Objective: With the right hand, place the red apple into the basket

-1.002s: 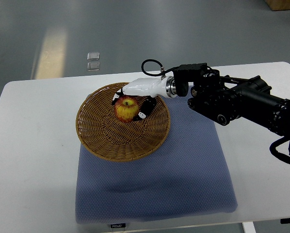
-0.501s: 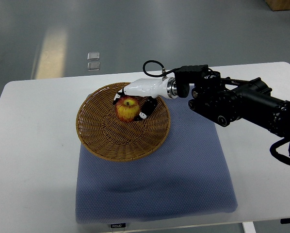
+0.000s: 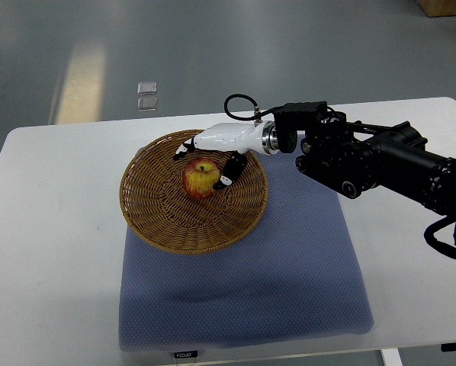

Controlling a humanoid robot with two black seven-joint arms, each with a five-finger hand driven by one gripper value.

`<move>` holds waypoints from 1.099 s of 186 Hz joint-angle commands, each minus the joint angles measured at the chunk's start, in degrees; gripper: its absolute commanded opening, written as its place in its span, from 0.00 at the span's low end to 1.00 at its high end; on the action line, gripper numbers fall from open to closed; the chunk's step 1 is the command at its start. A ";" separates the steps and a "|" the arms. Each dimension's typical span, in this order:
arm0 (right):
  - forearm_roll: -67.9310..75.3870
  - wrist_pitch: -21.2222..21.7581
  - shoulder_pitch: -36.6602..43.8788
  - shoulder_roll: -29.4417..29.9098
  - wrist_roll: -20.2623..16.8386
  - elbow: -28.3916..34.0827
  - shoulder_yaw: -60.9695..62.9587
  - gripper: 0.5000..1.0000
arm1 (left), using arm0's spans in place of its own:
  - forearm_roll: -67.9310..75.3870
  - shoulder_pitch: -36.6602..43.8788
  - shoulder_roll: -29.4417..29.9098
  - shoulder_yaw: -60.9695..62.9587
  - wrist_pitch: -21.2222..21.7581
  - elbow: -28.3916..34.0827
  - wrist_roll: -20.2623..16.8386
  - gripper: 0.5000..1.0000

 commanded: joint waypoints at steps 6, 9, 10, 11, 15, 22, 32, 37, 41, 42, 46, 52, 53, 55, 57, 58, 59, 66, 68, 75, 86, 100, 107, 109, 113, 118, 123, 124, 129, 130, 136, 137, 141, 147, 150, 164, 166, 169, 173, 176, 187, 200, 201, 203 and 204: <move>0.13 0.09 0.18 0.00 0.00 0.00 0.11 0.78 | 0.01 0.00 0.00 0.00 -0.04 0.00 0.03 1.00; 0.13 0.09 0.26 0.00 0.00 0.00 0.20 0.78 | 0.01 0.00 0.00 0.00 0.05 0.00 0.03 1.00; 0.13 0.09 0.26 0.00 0.00 0.00 0.20 0.78 | 0.01 0.00 0.00 0.00 0.05 0.00 0.03 1.00; 0.13 0.09 0.26 0.00 0.00 0.00 0.20 0.78 | 0.01 0.00 0.00 0.00 0.05 0.00 0.03 1.00; 0.13 0.09 0.26 0.00 0.00 0.00 0.20 0.78 | 0.01 0.00 0.00 0.00 0.05 0.00 0.03 1.00; 0.21 0.26 0.35 0.00 0.00 0.00 0.64 0.79 | -0.08 0.00 0.00 0.00 0.05 0.00 0.03 1.00; 0.30 0.26 0.88 0.00 0.09 0.00 0.72 0.80 | -0.08 0.00 0.00 0.00 -0.04 0.00 0.03 1.00; 0.48 0.26 1.58 0.00 0.18 0.00 0.81 0.81 | 0.01 0.00 0.00 0.00 -0.04 0.00 -0.06 1.00; 0.65 0.26 2.02 0.00 0.26 0.00 0.81 0.81 | 0.01 0.00 0.00 0.00 -0.04 0.00 0.03 1.00; 0.65 0.26 2.02 0.00 0.26 0.00 0.81 0.81 | 0.01 0.00 0.00 0.00 -0.04 0.00 0.03 1.00; 0.92 0.26 2.29 0.00 0.35 0.00 0.81 0.81 | 0.01 0.00 0.00 0.00 -0.04 0.00 0.03 1.00; 1.27 0.09 2.46 0.00 0.44 0.00 0.81 0.81 | 0.01 0.00 0.00 0.00 -0.04 0.00 0.03 1.00; 1.44 0.09 2.46 0.00 0.44 0.00 0.81 0.81 | 0.01 0.09 0.00 0.00 -0.04 0.00 0.03 1.00; 1.62 0.09 2.55 0.00 0.44 0.00 0.81 0.81 | 0.01 0.00 0.00 0.00 0.05 0.00 0.03 1.00; 1.71 0.09 2.64 0.00 0.44 0.00 0.81 0.81 | 0.01 0.00 0.00 0.00 -0.04 0.00 -0.06 1.00; 1.71 0.09 2.64 0.00 0.44 0.00 0.81 0.81 | 0.01 0.00 0.00 0.00 -0.04 0.00 -0.06 1.00; 1.80 0.09 2.72 -0.09 0.44 0.00 0.81 0.81 | 0.01 0.00 0.00 0.00 0.05 0.00 0.03 1.00; 2.15 0.09 3.25 -0.35 0.44 0.00 0.81 0.82 | -0.08 0.00 0.00 0.00 -0.04 0.00 0.03 1.00; 2.24 0.00 3.43 -0.53 0.44 0.00 0.81 0.82 | 0.01 0.00 0.00 0.00 -0.04 0.00 -0.06 1.00; 2.41 0.00 3.95 -0.88 0.53 0.00 0.81 0.82 | 0.01 0.00 0.00 0.00 0.05 0.00 0.03 1.00; 2.85 0.00 4.40 -1.58 0.53 0.00 0.81 0.82 | -0.08 0.00 0.00 0.00 0.05 0.00 0.03 1.00; 4.08 0.00 5.10 -2.73 0.53 0.00 0.99 0.82 | -0.08 0.00 0.00 0.00 -0.04 0.00 0.03 1.00; 5.13 0.00 5.45 -3.16 0.53 -0.09 1.60 0.83 | -0.08 0.00 0.00 0.00 -0.04 0.00 0.03 1.00; 5.48 0.00 5.54 -3.25 0.53 -0.09 1.78 0.83 | 0.01 0.00 0.00 0.00 -0.04 0.00 -0.06 1.00; 6.10 0.00 5.63 -3.52 0.53 -0.09 2.04 0.83 | -0.08 0.00 0.00 0.00 -0.04 0.00 -0.06 1.00; 6.81 0.00 5.63 -3.87 0.53 -0.09 2.31 0.83 | 0.01 0.00 0.00 0.00 0.05 0.00 0.03 1.00; 7.51 0.00 5.63 -4.22 0.53 -0.09 2.57 0.83 | -0.08 0.00 0.00 0.00 0.05 0.00 0.03 1.00; 7.77 0.00 5.63 -4.39 0.53 -0.09 2.74 0.83 | -0.08 0.00 0.00 0.00 0.05 0.00 0.03 1.00; 8.12 0.00 5.63 -4.66 0.53 -0.09 2.83 0.83 | 0.01 0.00 0.00 0.00 0.05 0.00 0.03 1.00; 8.12 0.00 5.63 -4.66 0.53 -0.09 2.83 0.83 | 0.01 0.00 0.00 0.00 0.05 0.00 0.03 1.00; 10.04 0.00 5.54 -5.88 0.53 -0.17 3.97 0.83 | -0.08 0.00 0.00 0.00 -0.04 0.00 0.03 1.00; 10.06 0.00 5.54 -5.89 0.53 -0.17 3.98 0.83 | -0.08 0.00 0.00 0.00 -0.04 0.00 0.03 1.00; 10.94 0.09 5.45 -6.42 0.53 -0.17 4.50 0.83 | -0.08 0.00 0.00 0.00 -0.04 0.00 0.03 1.00; 12.61 0.09 5.36 -7.03 0.53 -0.26 5.38 0.83 | -0.08 0.00 0.00 0.00 -0.04 0.00 0.03 1.00; 14.01 0.09 5.27 -7.38 0.53 -0.26 5.91 0.83 | -0.08 0.00 0.00 0.00 -0.04 0.00 0.03 1.00; 16.39 0.26 5.10 -7.74 0.53 -0.26 7.14 0.83 | 0.01 0.00 0.00 0.00 -0.04 0.00 0.03 1.00; 16.39 0.26 5.10 -7.74 0.53 -0.26 7.14 0.83 | 0.01 0.00 0.00 0.00 -0.04 0.00 0.03 1.00; 22.18 0.35 4.22 -8.88 0.61 -0.35 9.51 0.83 | 0.01 0.00 0.00 0.00 0.05 0.00 0.03 1.00; 24.46 0.26 3.52 -9.40 0.70 -0.35 10.39 0.83 | 0.01 0.00 0.00 0.00 -0.04 0.00 0.03 1.00; 25.53 0.26 3.16 -9.76 0.70 -0.35 10.74 0.83 | 0.01 0.00 0.00 0.00 -0.04 0.00 0.03 1.00; 32.11 0.26 1.41 -11.34 0.70 -0.35 13.55 0.83 | -0.08 0.00 0.00 0.00 0.05 0.00 -0.06 1.00; 38.36 0.53 0.35 -12.04 0.70 -0.35 16.19 0.83 | 0.01 0.00 0.00 0.00 -0.04 0.00 0.03 1.00; 39.40 0.53 0.18 -12.04 0.62 -0.35 16.54 0.83 | -0.08 0.00 0.00 0.00 0.05 0.00 0.03 1.00; 40.37 0.53 0.00 -12.13 0.62 -0.35 16.89 0.83 | 0.01 0.00 0.00 0.00 -0.04 0.00 -0.06 1.00; 40.38 0.53 0.00 -12.13 0.62 -0.35 16.90 0.83 | 0.01 0.00 0.00 0.00 -0.04 0.00 -0.06 1.00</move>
